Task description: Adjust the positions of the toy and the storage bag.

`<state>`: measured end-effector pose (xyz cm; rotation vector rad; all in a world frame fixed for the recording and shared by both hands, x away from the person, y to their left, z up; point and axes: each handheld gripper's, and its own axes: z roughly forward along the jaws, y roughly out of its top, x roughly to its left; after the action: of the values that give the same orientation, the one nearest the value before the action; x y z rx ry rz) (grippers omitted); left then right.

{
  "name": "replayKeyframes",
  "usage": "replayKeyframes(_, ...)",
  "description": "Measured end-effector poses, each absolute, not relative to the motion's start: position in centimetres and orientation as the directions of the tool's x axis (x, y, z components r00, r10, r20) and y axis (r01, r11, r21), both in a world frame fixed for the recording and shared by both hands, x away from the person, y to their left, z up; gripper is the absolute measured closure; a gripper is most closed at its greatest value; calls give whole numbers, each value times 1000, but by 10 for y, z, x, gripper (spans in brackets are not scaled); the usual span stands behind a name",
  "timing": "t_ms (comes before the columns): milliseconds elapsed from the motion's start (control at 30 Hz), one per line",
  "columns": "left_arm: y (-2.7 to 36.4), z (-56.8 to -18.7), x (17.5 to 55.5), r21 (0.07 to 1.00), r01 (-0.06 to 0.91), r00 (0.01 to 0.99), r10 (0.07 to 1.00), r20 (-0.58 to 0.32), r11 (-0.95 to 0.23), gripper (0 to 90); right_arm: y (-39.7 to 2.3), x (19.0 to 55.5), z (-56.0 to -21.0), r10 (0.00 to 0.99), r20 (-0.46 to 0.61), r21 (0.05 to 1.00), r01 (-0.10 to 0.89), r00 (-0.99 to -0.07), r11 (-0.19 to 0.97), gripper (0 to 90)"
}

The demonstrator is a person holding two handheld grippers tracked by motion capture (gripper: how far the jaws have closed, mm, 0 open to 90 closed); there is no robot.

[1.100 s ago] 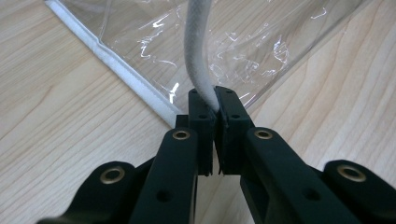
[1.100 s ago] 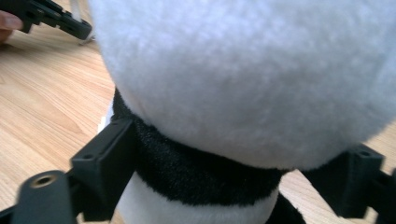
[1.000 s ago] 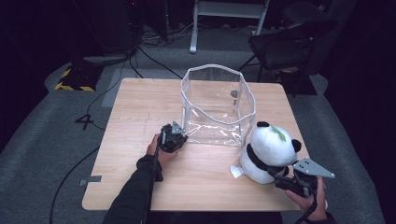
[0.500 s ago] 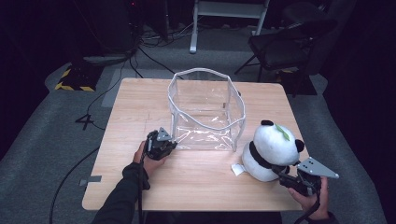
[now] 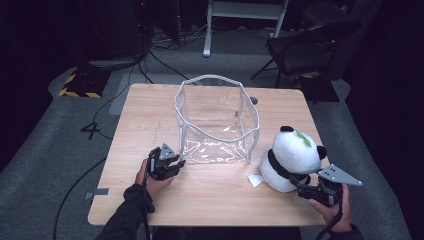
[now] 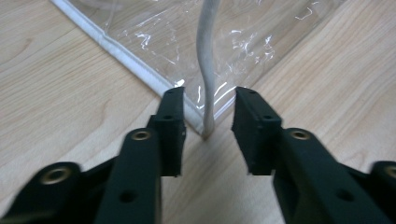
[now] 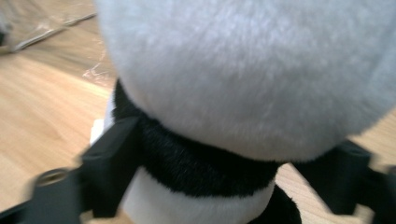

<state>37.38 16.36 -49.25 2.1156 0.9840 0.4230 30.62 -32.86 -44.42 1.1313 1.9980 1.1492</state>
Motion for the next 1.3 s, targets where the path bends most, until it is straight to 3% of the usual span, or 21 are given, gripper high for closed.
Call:
replayKeyframes(67, 165, -493, 368, 735, 529, 631, 776, -7, -424, 477, -327, 308, -445, 871, -59, 878, 390, -488, 278, 141)
replayKeyframes(133, 167, -495, 361, 718, 535, 630, 776, 12, -445, 418, -326, 310, -446, 873, -58, 878, 392, -485, 276, 137)
replayKeyframes(167, 168, -496, 358, 714, 538, 628, 778, 16, -449, 328, -325, 312, -446, 872, -43, 883, 390, -488, 262, 151)
replayKeyframes(400, 176, -503, 339, 681, 559, 652, 758, -10, -473, 208, -327, 317, -453, 873, -28, 889, 386, -487, 245, 146)
replayKeyframes(500, 178, -504, 332, 670, 561, 654, 757, 1, -486, 187, -330, 314, -448, 872, -6, 889, 397, -490, 229, 181)
replayKeyframes(667, 181, -505, 323, 673, 547, 659, 752, 21, -498, 180, -335, 312, -436, 872, 40, 916, 366, -487, 162, 163)
replayKeyframes(1133, 188, -509, 323, 690, 555, 657, 753, -22, -464, 157, -341, 307, -400, 875, -15, 950, 266, -484, 163, 150)
replayKeyframes(1300, 188, -509, 323, 688, 554, 659, 752, -18, -469, 150, -333, 320, -394, 868, -16, 941, 287, -497, 181, 82)
